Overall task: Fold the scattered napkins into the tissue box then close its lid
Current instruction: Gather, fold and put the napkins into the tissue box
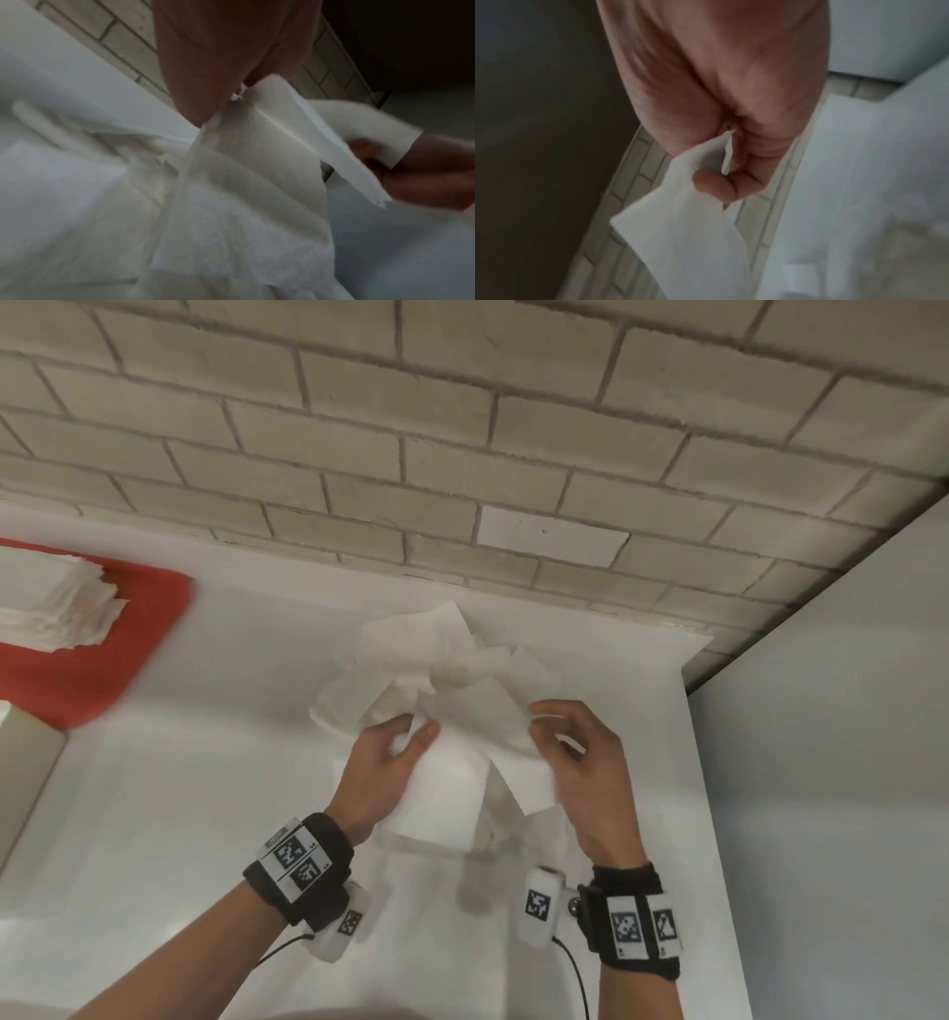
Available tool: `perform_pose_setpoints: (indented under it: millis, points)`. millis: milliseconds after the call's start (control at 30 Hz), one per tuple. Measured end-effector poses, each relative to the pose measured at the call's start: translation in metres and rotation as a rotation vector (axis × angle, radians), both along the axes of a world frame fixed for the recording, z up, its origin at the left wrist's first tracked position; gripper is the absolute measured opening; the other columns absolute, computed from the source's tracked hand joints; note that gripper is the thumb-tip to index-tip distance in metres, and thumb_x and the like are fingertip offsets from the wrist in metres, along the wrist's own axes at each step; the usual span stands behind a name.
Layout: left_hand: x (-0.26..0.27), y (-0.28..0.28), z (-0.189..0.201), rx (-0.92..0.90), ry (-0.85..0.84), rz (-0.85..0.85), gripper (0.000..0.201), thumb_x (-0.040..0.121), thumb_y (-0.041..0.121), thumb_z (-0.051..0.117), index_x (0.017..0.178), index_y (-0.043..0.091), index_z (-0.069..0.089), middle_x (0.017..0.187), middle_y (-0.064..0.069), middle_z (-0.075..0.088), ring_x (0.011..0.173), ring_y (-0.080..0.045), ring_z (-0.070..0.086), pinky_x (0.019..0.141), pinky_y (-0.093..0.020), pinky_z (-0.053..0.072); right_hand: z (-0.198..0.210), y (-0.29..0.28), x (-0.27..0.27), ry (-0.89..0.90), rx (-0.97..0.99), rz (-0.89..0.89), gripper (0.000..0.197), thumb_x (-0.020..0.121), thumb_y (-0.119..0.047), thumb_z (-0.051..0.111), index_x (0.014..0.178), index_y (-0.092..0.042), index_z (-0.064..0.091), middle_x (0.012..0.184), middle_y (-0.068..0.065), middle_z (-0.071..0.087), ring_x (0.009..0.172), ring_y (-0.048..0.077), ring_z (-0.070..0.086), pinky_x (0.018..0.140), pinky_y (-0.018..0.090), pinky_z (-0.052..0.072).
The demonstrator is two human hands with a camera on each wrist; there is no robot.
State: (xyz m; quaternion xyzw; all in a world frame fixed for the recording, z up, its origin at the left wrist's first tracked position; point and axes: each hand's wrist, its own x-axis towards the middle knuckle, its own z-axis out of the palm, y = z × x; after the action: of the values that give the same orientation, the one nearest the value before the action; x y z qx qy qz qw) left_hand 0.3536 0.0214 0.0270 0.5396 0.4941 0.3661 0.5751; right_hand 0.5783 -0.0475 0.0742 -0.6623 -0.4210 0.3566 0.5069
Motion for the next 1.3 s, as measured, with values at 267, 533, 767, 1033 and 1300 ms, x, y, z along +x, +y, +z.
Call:
perform_pose_setpoints:
  millis: [267,533,767,1033,1300]
  points:
    - [0.001,-0.018,-0.025,-0.173,-0.083,-0.027,0.021,0.108,0.017,0.06,0.098,0.019,0.078,0.104,-0.002,0.08,0.098,-0.022,0.075,0.093,-0.044,0.053,0.006,-0.038,-0.04,0.16,0.247,-0.14,0.027,0.105,-0.009,0.069,0.128,-0.021,0.075,0.087,0.01,0.071,0.059,0.031,0.048,0.06,0.032,0.045]
    - [0.005,-0.031,-0.024,-0.395,-0.277,0.006,0.058,0.113,0.054,0.041,0.118,0.008,0.076,0.12,-0.016,0.078,0.113,-0.038,0.074,0.103,-0.051,0.055,-0.062,-0.067,-0.063,-0.213,0.105,0.03,0.03,0.101,-0.006,0.075,0.113,-0.033,0.078,0.117,-0.014,0.072,0.087,0.018,0.074,0.077,0.027,0.059]
    - [0.007,-0.033,-0.032,-0.147,-0.101,-0.071,0.07,0.095,0.059,0.076,0.107,-0.007,0.058,0.097,-0.02,0.069,0.09,-0.036,0.067,0.093,-0.065,0.055,-0.063,-0.065,-0.051,-0.153,0.07,-0.013,0.023,0.098,-0.035,0.079,0.114,-0.029,0.064,0.119,-0.007,0.067,0.084,0.019,0.075,0.075,0.026,0.058]
    - [0.008,-0.047,-0.017,0.1,0.025,-0.219,0.031,0.111,0.022,0.059,0.08,0.016,0.057,0.074,0.01,0.052,0.071,-0.008,0.049,0.07,-0.027,0.042,-0.061,-0.028,-0.051,0.174,-0.098,-0.199,0.026,0.113,-0.044,0.052,0.121,-0.03,0.072,0.113,-0.012,0.079,0.106,0.009,0.075,0.097,0.039,0.06]
    - [0.01,-0.044,-0.017,0.105,0.133,-0.236,0.05,0.11,0.054,0.051,0.107,0.008,0.07,0.096,-0.007,0.075,0.089,-0.018,0.072,0.087,-0.051,0.058,-0.064,-0.014,-0.07,-0.085,-0.003,-0.164,0.027,0.117,-0.044,0.034,0.118,-0.048,0.061,0.116,-0.016,0.069,0.112,-0.001,0.065,0.099,0.025,0.052]
